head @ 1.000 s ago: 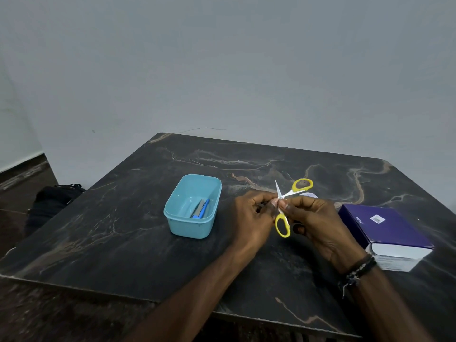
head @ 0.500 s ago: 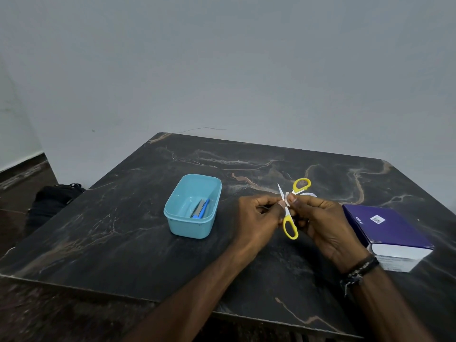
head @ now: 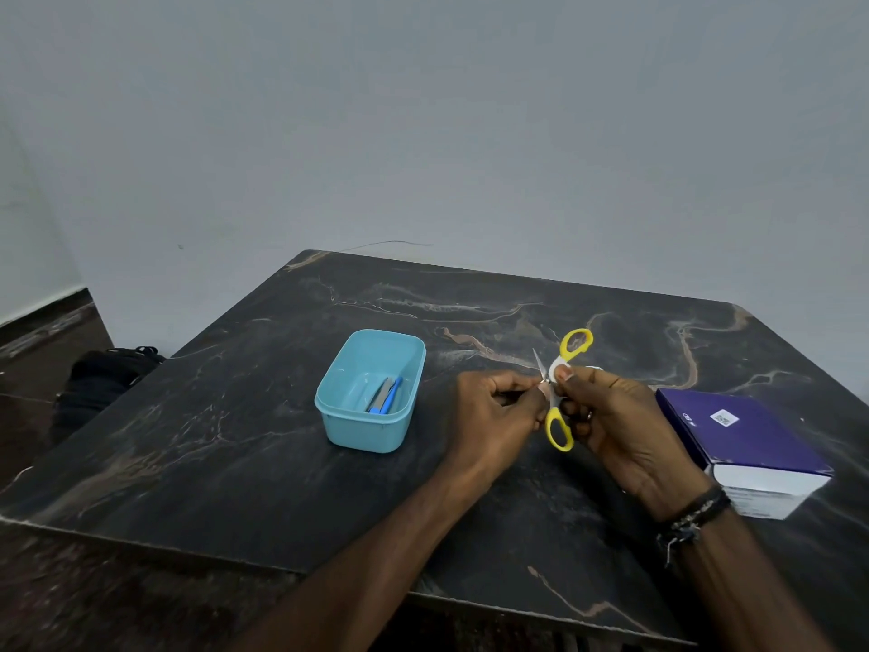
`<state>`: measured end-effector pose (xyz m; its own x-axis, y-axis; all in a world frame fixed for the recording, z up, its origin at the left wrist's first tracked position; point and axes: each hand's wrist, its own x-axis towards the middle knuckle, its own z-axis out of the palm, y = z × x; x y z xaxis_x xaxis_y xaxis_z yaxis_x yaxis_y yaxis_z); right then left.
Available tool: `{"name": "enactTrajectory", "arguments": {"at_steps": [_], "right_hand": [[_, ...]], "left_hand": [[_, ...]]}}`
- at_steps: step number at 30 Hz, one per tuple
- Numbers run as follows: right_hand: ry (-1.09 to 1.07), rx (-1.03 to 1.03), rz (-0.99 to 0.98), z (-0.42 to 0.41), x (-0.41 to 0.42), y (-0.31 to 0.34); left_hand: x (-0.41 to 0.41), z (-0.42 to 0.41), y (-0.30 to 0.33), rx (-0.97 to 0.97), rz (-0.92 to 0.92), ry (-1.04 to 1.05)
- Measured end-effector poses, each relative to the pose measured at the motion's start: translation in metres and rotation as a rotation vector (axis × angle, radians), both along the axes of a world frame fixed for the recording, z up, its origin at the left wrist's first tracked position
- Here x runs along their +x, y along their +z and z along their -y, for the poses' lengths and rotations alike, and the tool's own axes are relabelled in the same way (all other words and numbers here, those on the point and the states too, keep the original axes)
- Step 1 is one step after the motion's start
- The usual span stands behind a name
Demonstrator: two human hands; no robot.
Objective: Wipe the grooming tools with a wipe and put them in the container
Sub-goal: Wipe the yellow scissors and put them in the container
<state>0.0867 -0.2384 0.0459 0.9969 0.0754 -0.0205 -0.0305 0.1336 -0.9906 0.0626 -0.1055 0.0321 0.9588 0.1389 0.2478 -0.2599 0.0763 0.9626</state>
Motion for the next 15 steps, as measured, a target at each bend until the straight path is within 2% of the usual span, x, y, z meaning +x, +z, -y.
{"name": "enactTrajectory", "arguments": {"at_steps": [3,9,13,15], "right_hand": [[0.078,-0.059,0.008,-0.0014,-0.0037,0.0017],[-0.083,0.051,0.022,-0.0041,-0.0045,0.0041],[0.02,-0.034,0.026,-0.0033,-0.0074,0.0051],[-0.001,-0.04,0.034,-0.0044,-0.0069,0.0055]], "left_hand": [[-0.0002,-0.002,0.0004,-0.019,-0.004,-0.006],[-0.0012,0.001,0.0002,-0.044,-0.04,-0.028],[-0.0013,-0.001,0.0015,-0.081,-0.059,-0.034],[-0.0013,-0.0018,0.0014,-0.093,-0.066,-0.044]]}}
